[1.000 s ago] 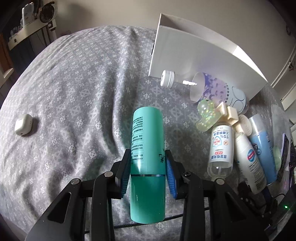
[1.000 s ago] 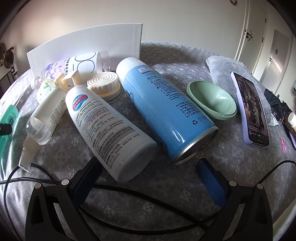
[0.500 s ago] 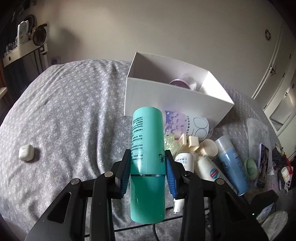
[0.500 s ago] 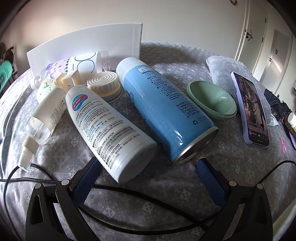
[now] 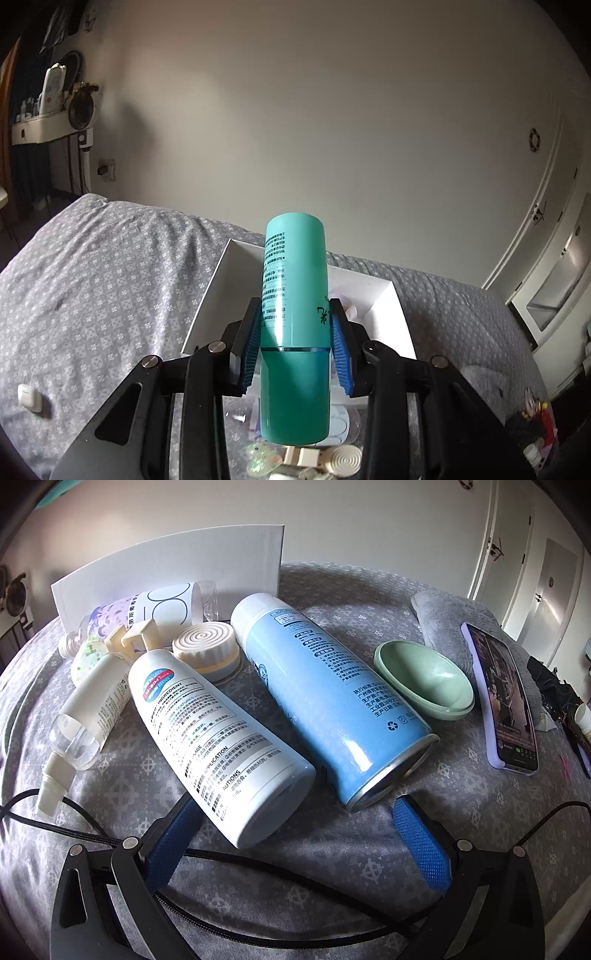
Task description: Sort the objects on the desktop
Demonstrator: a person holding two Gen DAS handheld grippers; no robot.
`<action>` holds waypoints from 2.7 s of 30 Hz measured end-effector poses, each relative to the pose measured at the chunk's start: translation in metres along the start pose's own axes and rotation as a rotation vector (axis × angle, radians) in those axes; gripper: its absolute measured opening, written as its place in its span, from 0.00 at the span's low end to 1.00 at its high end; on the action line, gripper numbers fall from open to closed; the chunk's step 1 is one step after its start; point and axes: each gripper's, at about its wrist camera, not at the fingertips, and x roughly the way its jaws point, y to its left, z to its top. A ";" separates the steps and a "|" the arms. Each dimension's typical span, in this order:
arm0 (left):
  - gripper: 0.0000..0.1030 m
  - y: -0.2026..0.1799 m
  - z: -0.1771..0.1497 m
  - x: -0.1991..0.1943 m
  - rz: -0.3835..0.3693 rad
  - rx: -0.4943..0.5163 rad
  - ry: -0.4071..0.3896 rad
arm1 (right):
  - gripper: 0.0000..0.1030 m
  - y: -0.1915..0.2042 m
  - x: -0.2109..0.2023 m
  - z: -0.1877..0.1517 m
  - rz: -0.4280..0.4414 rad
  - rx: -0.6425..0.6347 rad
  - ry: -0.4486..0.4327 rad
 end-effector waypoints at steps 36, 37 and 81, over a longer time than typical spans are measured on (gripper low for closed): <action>0.99 0.148 -0.208 -0.011 0.179 -0.257 0.427 | 1.00 -0.031 -0.057 0.013 -0.069 0.116 -0.171; 0.99 0.148 -0.208 -0.012 0.175 -0.261 0.417 | 1.00 -0.034 -0.071 0.015 -0.094 0.132 -0.231; 1.00 0.098 -0.238 -0.014 0.372 0.063 0.324 | 0.68 -0.054 -0.042 0.070 -0.047 0.041 -0.163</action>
